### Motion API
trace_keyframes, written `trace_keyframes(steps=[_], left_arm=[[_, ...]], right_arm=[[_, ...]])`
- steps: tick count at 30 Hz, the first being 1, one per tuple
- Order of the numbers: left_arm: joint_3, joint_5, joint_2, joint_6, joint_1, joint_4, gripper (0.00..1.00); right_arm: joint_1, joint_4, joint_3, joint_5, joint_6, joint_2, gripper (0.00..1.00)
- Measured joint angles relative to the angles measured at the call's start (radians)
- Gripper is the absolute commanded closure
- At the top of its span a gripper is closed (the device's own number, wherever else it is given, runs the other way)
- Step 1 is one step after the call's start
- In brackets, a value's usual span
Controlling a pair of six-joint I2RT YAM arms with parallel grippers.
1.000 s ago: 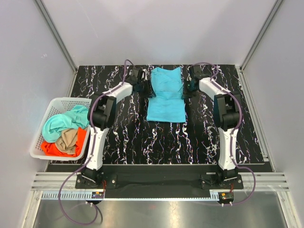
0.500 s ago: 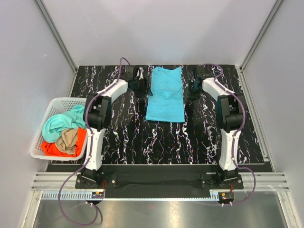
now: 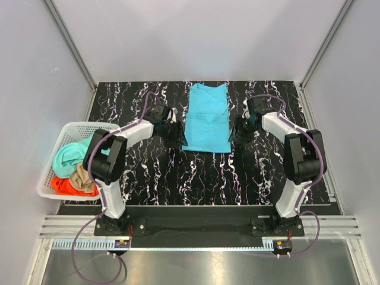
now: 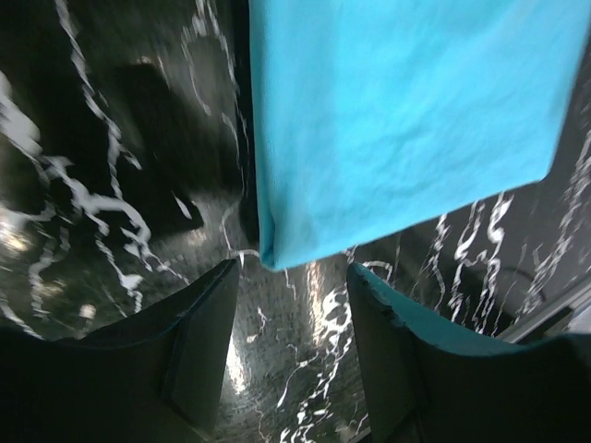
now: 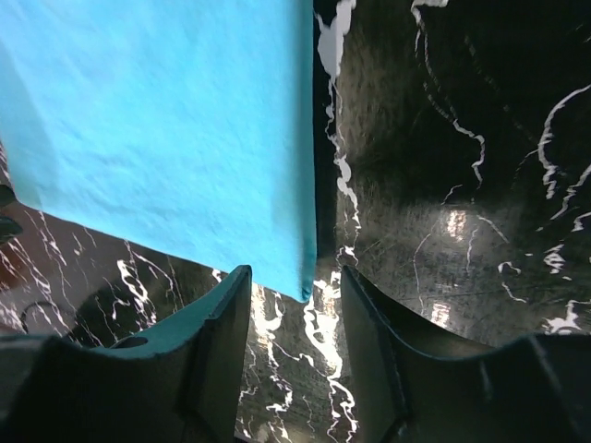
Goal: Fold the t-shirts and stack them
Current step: Fold the tshirt
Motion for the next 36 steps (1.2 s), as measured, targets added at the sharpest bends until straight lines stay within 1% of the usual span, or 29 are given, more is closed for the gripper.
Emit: trace_keyframes(steps=[4,8,9,10,12,13,14,15,16,17,21,25,28,29,30,31,32,33,34,36], left_arm=[[-0.030,0.007,0.023,-0.008,-0.028,0.015,0.48],[-0.031,-0.006,0.050,-0.010,-0.027,0.027,0.50],[-0.031,-0.007,0.051,-0.012,-0.026,0.026,0.53],[-0.031,-0.013,0.051,-0.014,-0.026,0.026,0.56],[-0.031,-0.027,0.051,-0.018,-0.026,0.024,0.64],[-0.031,-0.032,0.052,-0.019,-0.026,0.023,0.73],[-0.032,-0.035,0.053,-0.021,-0.026,0.021,0.78],[-0.032,-0.038,0.055,-0.019,-0.026,0.020,0.84],[-0.032,-0.039,0.058,-0.022,-0.026,0.020,0.95],[-0.033,-0.039,0.060,-0.025,-0.026,0.020,1.00],[-0.034,-0.040,0.063,-0.026,-0.026,0.020,1.00],[-0.052,-0.042,0.054,-0.047,-0.026,0.031,1.00],[-0.083,-0.056,0.025,-0.058,-0.029,0.022,1.00],[-0.090,-0.061,0.018,-0.060,-0.030,0.016,0.88],[-0.099,-0.066,0.008,-0.059,-0.031,0.011,0.77],[-0.106,-0.068,-0.001,-0.060,-0.034,0.005,0.68],[-0.119,-0.067,-0.013,-0.066,-0.036,0.000,0.60],[-0.128,-0.063,-0.021,-0.066,-0.036,-0.003,0.58],[-0.143,-0.048,-0.034,-0.070,-0.036,0.005,0.56],[-0.167,-0.031,-0.054,-0.072,-0.037,0.012,0.54]], right_arm=[[0.000,0.024,-0.028,-0.042,-0.012,0.029,0.51],[0.000,0.066,-0.051,-0.068,-0.013,0.066,0.52],[0.000,0.078,-0.068,-0.072,-0.013,0.069,0.54],[0.000,0.087,-0.084,-0.078,-0.012,0.072,0.59],[-0.001,0.103,-0.105,-0.104,-0.008,0.072,0.65],[-0.001,0.115,-0.112,-0.113,-0.004,0.072,0.69],[-0.001,0.128,-0.120,-0.117,-0.003,0.071,0.76],[-0.001,0.146,-0.132,-0.119,-0.001,0.069,0.81],[-0.001,0.160,-0.145,-0.127,0.005,0.066,0.85],[-0.001,0.177,-0.159,-0.129,0.009,0.060,0.93],[-0.001,0.238,-0.220,-0.129,0.022,0.028,1.00],[-0.001,0.285,-0.267,-0.128,0.035,-0.002,1.00],[0.000,0.289,-0.284,-0.124,0.040,-0.016,1.00],[0.000,0.286,-0.289,-0.120,0.042,-0.021,1.00],[0.000,0.283,-0.292,-0.117,0.042,-0.025,0.97],[0.002,0.279,-0.296,-0.111,0.043,-0.030,0.82],[0.003,0.277,-0.300,-0.109,0.047,-0.035,0.74],[0.003,0.276,-0.306,-0.111,0.052,-0.042,0.68],[0.003,0.276,-0.311,-0.113,0.055,-0.049,0.57],[0.003,0.280,-0.334,-0.121,0.070,-0.078,0.54]])
